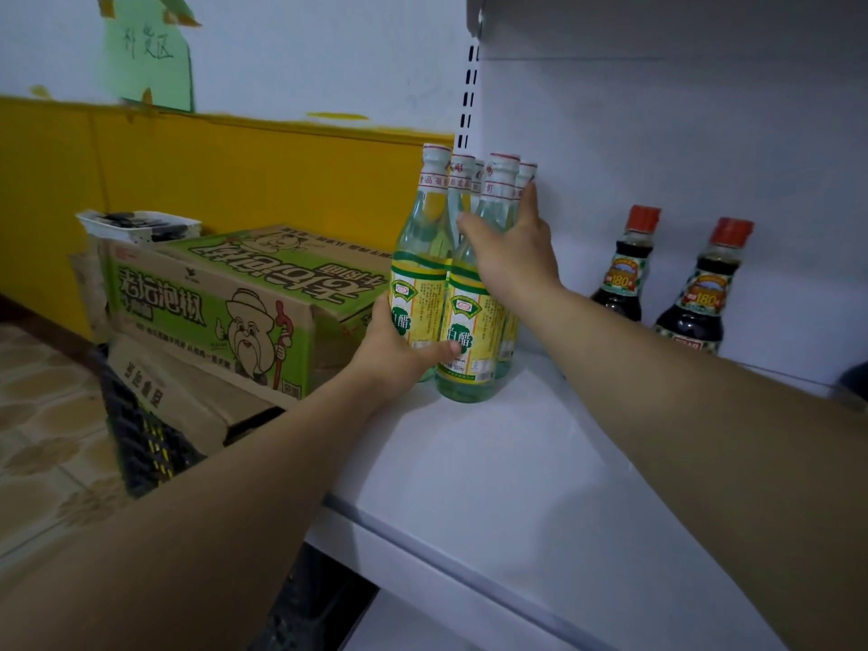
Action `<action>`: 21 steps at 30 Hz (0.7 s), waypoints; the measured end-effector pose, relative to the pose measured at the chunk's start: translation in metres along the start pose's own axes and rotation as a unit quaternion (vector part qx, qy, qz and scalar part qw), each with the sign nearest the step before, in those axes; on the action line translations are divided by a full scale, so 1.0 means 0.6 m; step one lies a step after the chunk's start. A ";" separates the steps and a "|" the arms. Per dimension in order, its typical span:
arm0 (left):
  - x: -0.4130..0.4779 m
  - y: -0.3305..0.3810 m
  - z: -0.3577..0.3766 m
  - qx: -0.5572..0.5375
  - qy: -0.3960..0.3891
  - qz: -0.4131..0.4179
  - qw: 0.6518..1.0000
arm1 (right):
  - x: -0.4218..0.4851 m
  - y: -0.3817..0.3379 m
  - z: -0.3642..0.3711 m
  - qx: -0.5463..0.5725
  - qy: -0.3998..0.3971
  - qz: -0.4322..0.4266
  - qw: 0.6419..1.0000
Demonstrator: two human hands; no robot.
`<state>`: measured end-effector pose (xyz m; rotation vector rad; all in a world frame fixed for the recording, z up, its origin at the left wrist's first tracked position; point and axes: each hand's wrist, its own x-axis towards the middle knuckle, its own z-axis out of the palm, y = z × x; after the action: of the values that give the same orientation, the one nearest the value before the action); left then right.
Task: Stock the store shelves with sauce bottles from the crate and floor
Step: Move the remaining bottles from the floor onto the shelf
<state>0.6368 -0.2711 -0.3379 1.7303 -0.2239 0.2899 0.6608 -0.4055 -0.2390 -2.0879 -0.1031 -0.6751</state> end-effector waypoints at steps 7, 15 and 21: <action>0.014 -0.009 -0.002 -0.011 -0.028 -0.017 0.999 | -0.004 0.000 0.002 0.013 0.000 0.000 1.000; 0.010 0.005 -0.011 -0.004 -0.036 -0.056 0.998 | -0.008 -0.002 -0.005 0.006 -0.006 0.008 1.000; -0.056 0.073 -0.056 0.139 -0.061 -0.076 0.986 | -0.036 -0.027 -0.044 -0.009 -0.024 0.013 1.000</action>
<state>0.5893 -0.2464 -0.3020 2.0320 -0.1441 0.1063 0.6263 -0.4129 -0.2259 -2.1194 -0.0962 -0.6130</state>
